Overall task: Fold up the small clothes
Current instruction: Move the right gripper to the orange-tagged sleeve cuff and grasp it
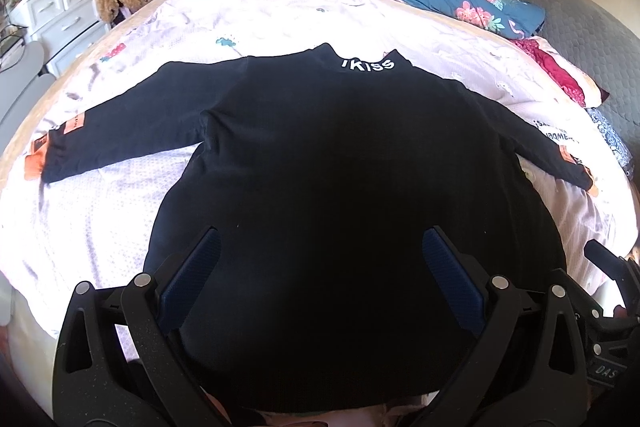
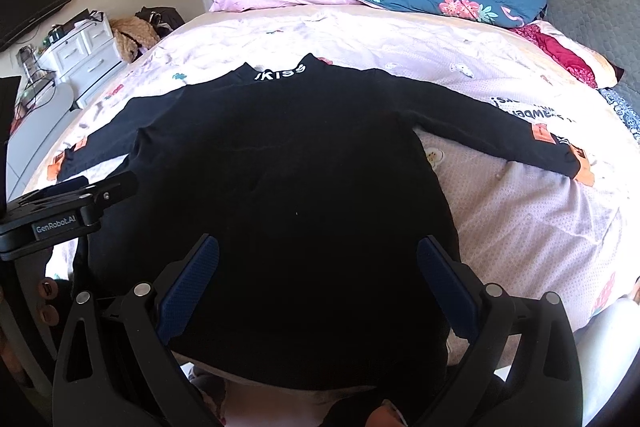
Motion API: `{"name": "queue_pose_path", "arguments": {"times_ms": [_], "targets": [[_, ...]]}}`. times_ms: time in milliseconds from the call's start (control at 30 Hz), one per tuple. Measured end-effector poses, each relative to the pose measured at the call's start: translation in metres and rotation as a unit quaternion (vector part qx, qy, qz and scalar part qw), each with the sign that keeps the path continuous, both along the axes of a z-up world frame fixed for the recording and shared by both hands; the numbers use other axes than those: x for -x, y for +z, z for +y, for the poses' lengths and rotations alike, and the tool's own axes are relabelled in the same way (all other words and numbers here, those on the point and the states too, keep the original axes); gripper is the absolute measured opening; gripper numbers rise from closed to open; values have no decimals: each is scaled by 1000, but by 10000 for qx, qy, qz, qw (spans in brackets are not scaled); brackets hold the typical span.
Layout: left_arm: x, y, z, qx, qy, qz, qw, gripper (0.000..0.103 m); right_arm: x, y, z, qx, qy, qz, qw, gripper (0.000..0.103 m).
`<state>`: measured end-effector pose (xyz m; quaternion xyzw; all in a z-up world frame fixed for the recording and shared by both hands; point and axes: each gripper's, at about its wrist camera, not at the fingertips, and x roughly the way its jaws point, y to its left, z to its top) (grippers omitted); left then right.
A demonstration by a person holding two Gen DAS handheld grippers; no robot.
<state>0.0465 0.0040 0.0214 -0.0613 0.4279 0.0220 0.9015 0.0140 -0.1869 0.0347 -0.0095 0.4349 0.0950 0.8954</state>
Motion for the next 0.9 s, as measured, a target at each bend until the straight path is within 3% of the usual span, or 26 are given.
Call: {"name": "queue_pose_path", "arguments": {"times_ms": [267, 700, 900], "targets": [[-24, 3, 4, 45, 120, 178, 9998, 95, -25, 14, -1, -173, -110, -36, 9998, 99], [-72, 28, 5, 47, 248, -27, 9997, 95, -83, 54, -15, -137, -521, -179, 9984, 99], [-100, 37, 10, 128, 314, -58, 9994, 95, -121, 73, -23, -347, -756, -189, 9964, 99]]}}
